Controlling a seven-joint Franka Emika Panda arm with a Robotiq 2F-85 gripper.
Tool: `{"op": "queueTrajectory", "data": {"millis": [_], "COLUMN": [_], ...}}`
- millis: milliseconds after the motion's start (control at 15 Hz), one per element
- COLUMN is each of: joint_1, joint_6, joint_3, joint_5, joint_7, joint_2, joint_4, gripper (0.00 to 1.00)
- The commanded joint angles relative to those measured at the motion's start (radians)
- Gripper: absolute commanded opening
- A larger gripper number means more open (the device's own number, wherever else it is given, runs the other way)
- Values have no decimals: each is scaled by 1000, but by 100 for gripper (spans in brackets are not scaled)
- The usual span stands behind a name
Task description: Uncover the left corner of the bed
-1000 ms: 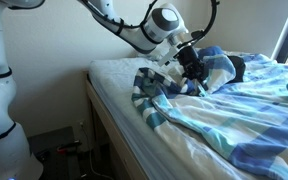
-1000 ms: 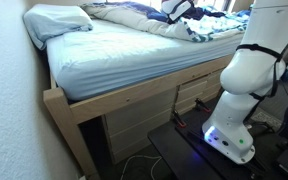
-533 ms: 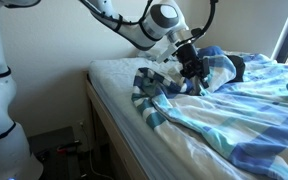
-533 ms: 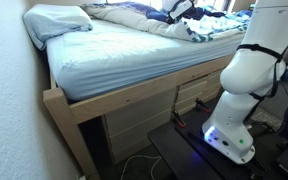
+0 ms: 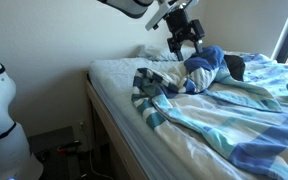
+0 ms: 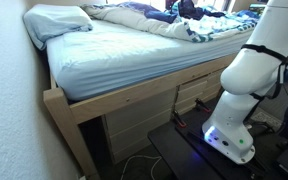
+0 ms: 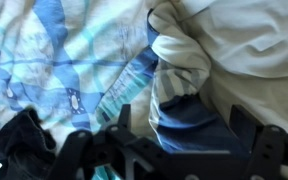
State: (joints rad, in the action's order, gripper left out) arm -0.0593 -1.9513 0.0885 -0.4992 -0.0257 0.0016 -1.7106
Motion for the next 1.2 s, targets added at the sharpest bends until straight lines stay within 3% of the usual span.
{"op": "queueTrajectory", "data": {"millis": [0, 667, 1133], "joint_1": [32, 130, 176], "joint_6": [97, 246, 477], "joint_3": [-46, -150, -186], "joint_5": [73, 305, 438], "joint_7": [77, 167, 213], "joint_2": [-62, -104, -103], "joint_4": [40, 103, 182], "gripper": [100, 100, 100]}}
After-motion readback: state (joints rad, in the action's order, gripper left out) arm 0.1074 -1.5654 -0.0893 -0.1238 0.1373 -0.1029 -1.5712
